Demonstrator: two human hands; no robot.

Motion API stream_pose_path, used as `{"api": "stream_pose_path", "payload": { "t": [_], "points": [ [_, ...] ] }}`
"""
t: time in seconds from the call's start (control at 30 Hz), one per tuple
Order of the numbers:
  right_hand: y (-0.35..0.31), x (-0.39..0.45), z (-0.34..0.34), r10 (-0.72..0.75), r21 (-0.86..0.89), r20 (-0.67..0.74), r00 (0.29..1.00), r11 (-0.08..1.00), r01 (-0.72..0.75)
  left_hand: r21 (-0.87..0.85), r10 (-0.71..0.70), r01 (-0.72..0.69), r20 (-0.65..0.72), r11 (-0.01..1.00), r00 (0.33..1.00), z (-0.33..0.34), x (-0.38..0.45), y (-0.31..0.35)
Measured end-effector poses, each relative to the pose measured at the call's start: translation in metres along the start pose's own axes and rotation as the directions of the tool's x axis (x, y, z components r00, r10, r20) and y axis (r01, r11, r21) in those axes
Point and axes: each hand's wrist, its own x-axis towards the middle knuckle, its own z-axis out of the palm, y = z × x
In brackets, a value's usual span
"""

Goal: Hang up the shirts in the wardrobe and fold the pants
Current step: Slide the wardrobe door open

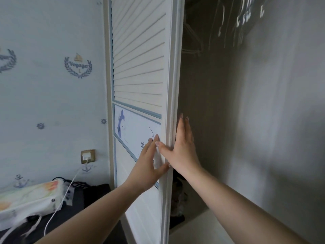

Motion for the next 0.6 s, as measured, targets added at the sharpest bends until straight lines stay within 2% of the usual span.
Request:
{"api": "stream_pose_path", "payload": {
  "t": [0.13,0.6],
  "points": [
    [0.002,0.007,0.012,0.028,0.066,0.007,1.000,0.997,-0.029,0.033,-0.011,0.013,-0.042,0.999,0.999,0.000,0.005,-0.005],
    [0.009,0.026,0.035,0.026,0.091,0.013,1.000,0.995,-0.027,0.083,-0.069,0.076,-0.079,0.994,0.994,-0.002,0.020,-0.023]
  ]
}}
